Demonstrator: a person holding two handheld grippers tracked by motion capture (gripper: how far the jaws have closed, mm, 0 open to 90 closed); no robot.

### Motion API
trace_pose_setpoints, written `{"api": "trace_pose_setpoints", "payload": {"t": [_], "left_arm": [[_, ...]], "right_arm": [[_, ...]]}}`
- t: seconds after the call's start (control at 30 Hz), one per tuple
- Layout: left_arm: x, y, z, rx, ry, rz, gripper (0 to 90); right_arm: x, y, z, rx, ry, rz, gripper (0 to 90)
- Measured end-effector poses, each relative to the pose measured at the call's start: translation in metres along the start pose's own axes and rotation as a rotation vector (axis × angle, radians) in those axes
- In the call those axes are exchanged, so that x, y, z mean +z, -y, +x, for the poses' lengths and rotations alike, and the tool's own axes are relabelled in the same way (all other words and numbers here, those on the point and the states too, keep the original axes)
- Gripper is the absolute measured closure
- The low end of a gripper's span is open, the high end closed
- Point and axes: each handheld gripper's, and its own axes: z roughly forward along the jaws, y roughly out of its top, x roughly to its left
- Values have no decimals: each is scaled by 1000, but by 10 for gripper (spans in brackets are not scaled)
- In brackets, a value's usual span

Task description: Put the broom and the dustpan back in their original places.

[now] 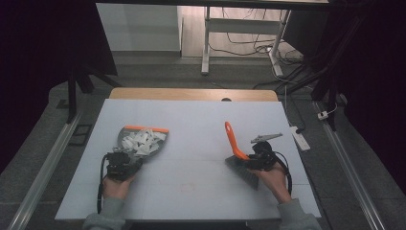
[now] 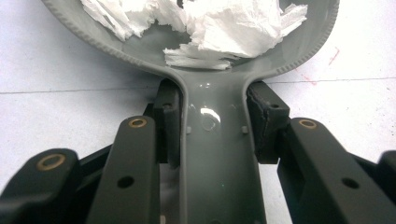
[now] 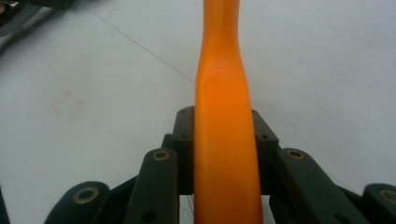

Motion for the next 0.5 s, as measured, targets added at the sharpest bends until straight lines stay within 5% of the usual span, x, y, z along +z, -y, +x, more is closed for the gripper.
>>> {"api": "trace_pose_setpoints", "payload": {"t": [0.27, 0.5], "left_arm": [[-2, 0, 0, 2, 16, -12, 536], [-4, 0, -1, -2, 22, -27, 453]], "right_arm": [[2, 2, -12, 56, 5, -11, 697], [3, 1, -14, 21, 52, 1, 683]]}}
